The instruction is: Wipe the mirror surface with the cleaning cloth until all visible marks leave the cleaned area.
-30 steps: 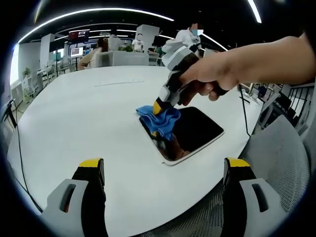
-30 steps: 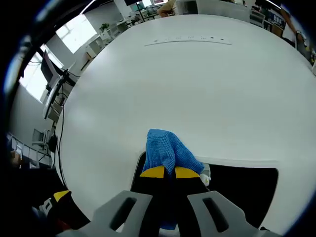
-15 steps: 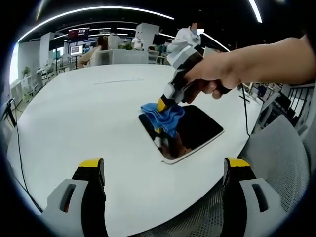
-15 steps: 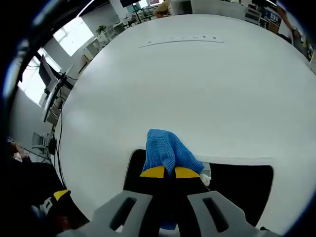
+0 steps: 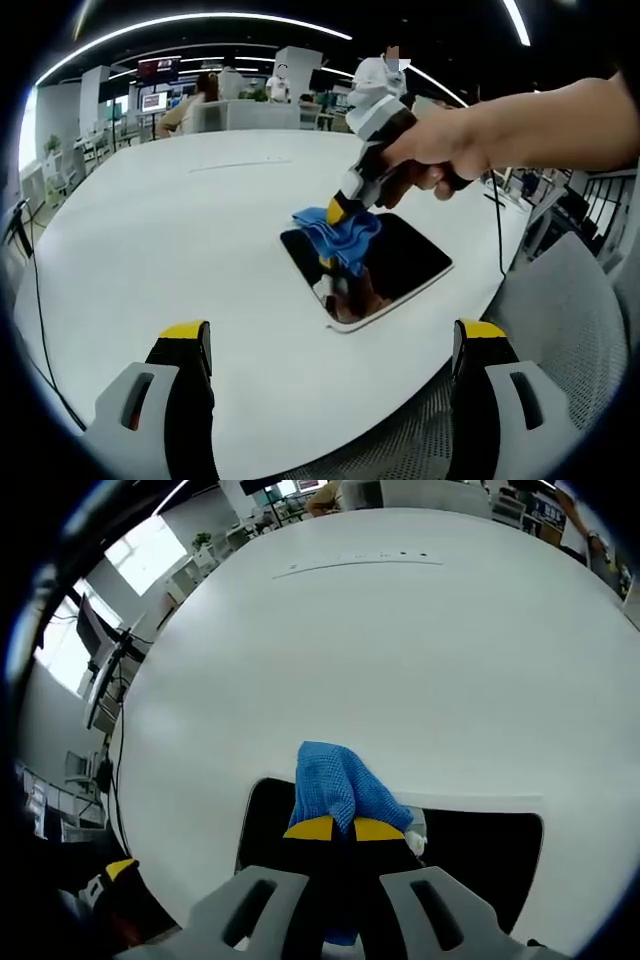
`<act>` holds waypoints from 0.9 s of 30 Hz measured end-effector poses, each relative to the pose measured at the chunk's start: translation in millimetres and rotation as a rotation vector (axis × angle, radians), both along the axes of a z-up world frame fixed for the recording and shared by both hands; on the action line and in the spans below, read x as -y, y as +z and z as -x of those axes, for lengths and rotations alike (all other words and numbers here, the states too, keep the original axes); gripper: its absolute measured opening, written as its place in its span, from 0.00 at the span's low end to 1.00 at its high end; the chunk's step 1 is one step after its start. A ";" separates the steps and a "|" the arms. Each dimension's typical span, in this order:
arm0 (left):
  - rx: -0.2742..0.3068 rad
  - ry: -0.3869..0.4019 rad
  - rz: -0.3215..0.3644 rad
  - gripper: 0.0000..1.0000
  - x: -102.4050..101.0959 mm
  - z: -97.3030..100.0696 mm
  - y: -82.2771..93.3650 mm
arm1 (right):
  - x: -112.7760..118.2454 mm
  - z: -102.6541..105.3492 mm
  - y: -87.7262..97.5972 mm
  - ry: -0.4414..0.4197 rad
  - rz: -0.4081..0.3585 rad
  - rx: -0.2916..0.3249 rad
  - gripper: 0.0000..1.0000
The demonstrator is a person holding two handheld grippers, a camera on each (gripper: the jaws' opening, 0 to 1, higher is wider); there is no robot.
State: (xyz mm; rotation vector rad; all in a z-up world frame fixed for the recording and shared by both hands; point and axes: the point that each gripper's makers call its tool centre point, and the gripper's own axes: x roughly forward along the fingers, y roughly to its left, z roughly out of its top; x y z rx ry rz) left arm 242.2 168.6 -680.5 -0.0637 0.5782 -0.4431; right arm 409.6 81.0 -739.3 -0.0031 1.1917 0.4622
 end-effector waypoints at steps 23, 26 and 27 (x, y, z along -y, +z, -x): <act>0.004 0.005 -0.007 0.99 -1.1 -0.2 0.2 | 2.7 14.6 -3.0 -0.061 -0.042 -0.011 0.00; 0.002 0.004 -0.008 0.99 -1.0 0.0 -0.5 | 3.7 19.5 -3.3 -0.075 -0.055 -0.016 0.00; 0.001 0.003 -0.007 0.99 -0.8 0.1 -0.7 | 4.1 22.1 -3.1 -0.080 -0.060 -0.017 0.00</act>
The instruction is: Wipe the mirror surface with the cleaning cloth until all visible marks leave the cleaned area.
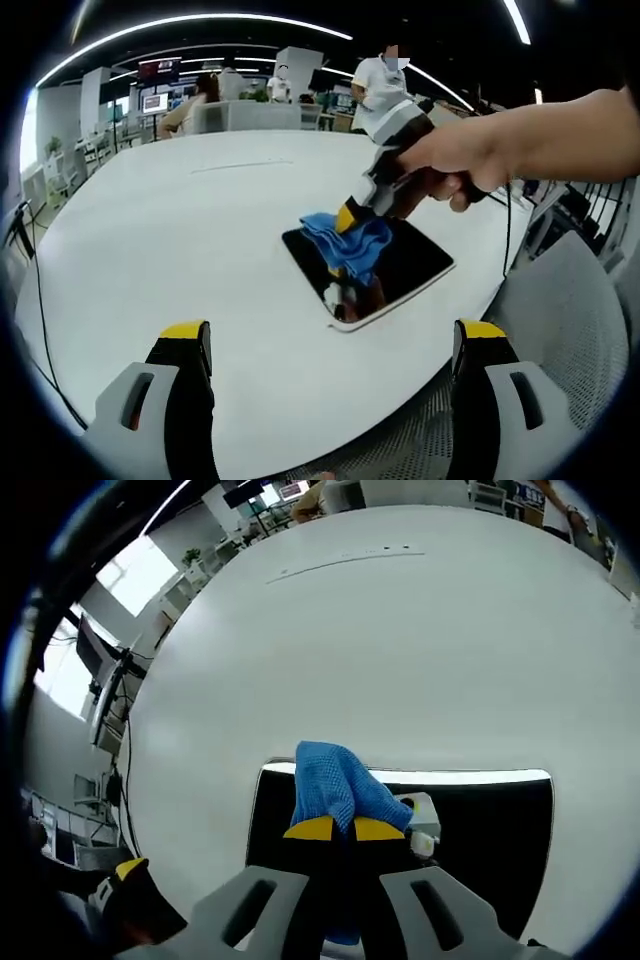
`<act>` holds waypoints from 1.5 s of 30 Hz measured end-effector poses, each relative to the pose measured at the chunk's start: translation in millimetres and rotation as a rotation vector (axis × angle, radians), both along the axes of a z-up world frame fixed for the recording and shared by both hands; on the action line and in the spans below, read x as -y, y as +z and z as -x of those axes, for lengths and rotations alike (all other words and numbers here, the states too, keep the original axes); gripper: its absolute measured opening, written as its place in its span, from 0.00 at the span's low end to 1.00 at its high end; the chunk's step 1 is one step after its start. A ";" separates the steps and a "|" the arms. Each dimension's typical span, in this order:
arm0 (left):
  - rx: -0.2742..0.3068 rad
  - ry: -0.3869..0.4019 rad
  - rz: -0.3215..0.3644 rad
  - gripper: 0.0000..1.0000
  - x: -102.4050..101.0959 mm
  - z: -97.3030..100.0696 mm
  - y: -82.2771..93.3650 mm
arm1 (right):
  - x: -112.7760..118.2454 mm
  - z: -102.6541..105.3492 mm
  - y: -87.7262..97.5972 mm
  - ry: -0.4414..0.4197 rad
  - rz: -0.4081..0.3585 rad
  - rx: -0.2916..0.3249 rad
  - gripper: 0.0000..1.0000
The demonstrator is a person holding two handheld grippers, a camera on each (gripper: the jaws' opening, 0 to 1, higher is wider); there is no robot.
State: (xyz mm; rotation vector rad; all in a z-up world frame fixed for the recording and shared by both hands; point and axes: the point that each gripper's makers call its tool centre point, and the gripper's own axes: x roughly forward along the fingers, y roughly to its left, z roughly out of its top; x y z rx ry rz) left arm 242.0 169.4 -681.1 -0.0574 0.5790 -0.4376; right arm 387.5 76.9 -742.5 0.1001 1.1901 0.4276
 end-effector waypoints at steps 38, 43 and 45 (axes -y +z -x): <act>0.023 -0.015 -0.032 0.99 -1.9 1.8 2.4 | 8.6 72.4 2.6 -0.009 -0.047 -0.026 0.00; 0.029 -0.021 -0.038 0.99 -0.5 1.9 3.8 | 9.0 80.5 2.3 -0.010 -0.059 -0.027 0.00; 0.027 -0.021 -0.033 0.99 -0.2 2.1 3.9 | 9.4 83.8 2.1 -0.013 -0.064 -0.033 0.00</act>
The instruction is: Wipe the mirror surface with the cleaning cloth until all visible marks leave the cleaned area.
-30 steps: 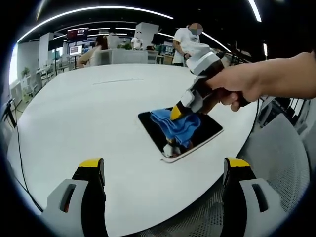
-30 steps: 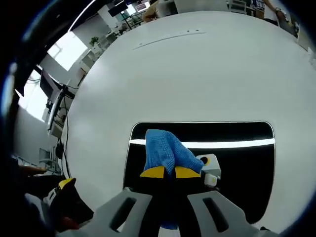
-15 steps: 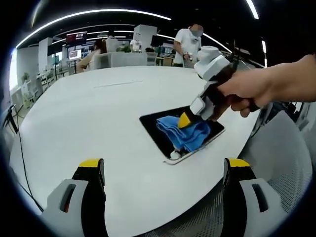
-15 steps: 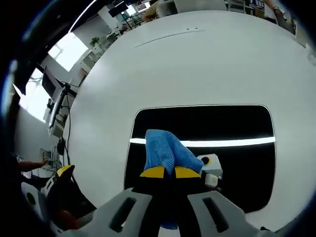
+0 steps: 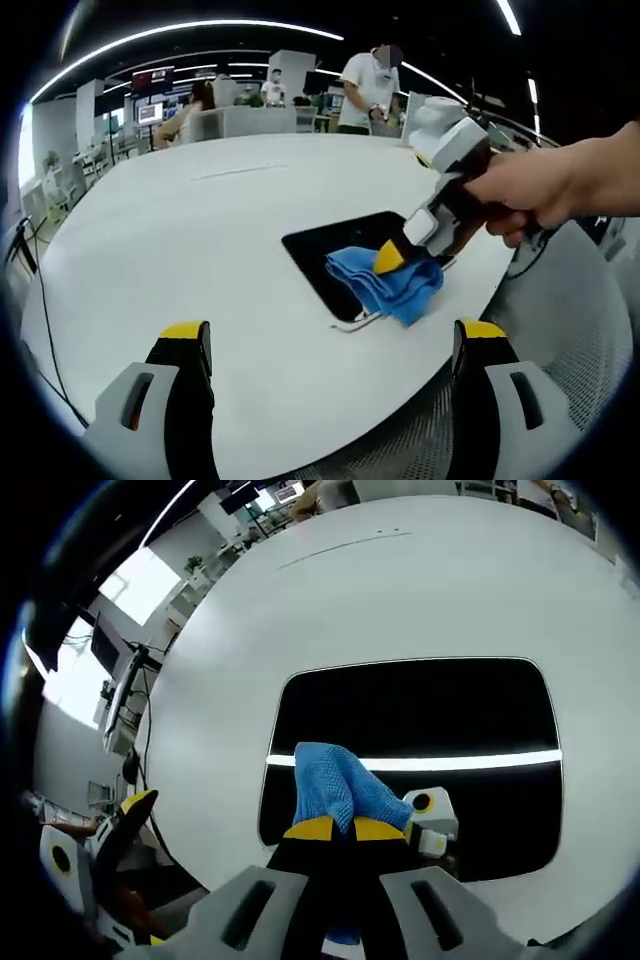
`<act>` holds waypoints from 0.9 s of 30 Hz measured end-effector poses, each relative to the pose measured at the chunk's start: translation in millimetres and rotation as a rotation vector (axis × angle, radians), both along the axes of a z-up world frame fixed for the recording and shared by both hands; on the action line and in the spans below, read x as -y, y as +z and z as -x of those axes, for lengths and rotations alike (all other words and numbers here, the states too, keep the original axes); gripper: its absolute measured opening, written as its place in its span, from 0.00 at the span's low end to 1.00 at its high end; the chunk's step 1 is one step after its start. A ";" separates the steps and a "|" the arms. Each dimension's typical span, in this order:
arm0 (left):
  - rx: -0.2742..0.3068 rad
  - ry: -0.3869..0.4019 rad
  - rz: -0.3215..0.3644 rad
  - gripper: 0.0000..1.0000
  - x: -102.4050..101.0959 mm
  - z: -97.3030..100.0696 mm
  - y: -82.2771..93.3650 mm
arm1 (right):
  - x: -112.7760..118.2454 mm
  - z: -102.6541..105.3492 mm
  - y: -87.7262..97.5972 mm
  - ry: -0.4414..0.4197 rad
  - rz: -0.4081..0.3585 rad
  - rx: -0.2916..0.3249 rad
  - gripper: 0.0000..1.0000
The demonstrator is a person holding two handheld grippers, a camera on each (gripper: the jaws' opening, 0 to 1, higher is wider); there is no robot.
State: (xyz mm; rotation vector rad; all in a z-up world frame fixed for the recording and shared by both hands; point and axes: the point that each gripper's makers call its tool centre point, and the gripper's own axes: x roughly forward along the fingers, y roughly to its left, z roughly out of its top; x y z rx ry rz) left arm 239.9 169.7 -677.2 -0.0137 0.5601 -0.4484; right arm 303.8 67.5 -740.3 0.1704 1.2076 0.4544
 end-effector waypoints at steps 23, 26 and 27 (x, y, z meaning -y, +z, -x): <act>0.028 -0.026 0.013 0.99 5.7 -3.6 6.3 | -1.4 23.0 2.3 0.023 -0.022 -0.021 0.00; 0.015 -0.018 0.013 0.99 3.7 -3.0 3.9 | -1.7 24.3 1.7 0.028 -0.022 -0.023 0.00; 0.014 -0.017 0.012 0.99 3.8 -2.9 3.8 | -1.8 24.7 1.7 0.028 -0.023 -0.024 0.00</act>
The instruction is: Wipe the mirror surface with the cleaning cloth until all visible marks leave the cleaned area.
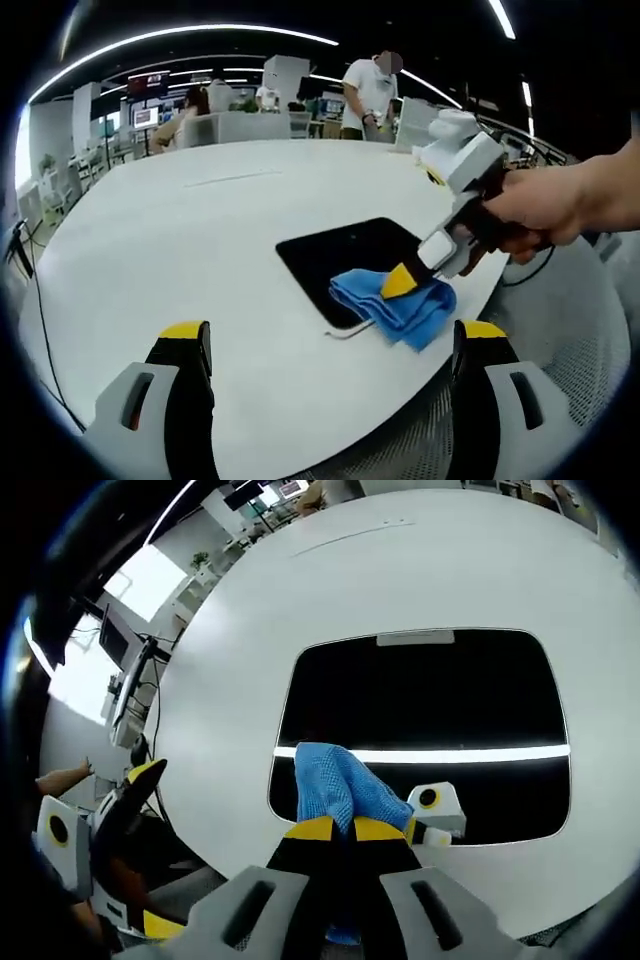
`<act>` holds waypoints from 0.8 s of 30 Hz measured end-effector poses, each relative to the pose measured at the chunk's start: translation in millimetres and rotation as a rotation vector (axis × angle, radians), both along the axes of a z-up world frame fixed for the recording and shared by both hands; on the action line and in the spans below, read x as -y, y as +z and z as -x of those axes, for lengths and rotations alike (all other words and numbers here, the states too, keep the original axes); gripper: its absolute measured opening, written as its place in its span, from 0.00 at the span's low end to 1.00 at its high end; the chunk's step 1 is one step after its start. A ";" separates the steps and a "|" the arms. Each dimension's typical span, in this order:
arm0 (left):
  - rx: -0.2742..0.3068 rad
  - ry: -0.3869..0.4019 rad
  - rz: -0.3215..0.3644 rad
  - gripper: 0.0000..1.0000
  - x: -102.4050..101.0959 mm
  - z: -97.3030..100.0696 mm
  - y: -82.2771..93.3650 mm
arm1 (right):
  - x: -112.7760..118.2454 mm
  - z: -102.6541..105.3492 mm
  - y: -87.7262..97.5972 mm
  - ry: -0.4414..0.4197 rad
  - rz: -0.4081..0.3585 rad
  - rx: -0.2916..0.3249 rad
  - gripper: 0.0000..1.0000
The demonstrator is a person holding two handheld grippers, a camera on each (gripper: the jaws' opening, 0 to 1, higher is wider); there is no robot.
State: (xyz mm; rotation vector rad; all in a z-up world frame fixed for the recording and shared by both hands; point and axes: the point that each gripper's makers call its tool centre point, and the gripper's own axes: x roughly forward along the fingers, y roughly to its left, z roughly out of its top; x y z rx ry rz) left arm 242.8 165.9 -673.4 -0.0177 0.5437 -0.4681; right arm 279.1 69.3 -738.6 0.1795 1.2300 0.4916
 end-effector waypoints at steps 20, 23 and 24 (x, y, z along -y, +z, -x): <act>0.018 0.026 0.023 0.99 -1.9 -2.5 3.3 | -0.1 1.4 -1.5 0.031 0.007 0.022 0.00; 0.019 0.024 0.023 0.99 -1.4 -2.9 3.4 | 0.3 2.0 -1.2 0.035 0.004 0.020 0.00; 0.019 0.023 0.026 0.99 -1.0 -3.0 3.4 | 0.8 1.7 -1.0 0.033 0.000 0.017 0.00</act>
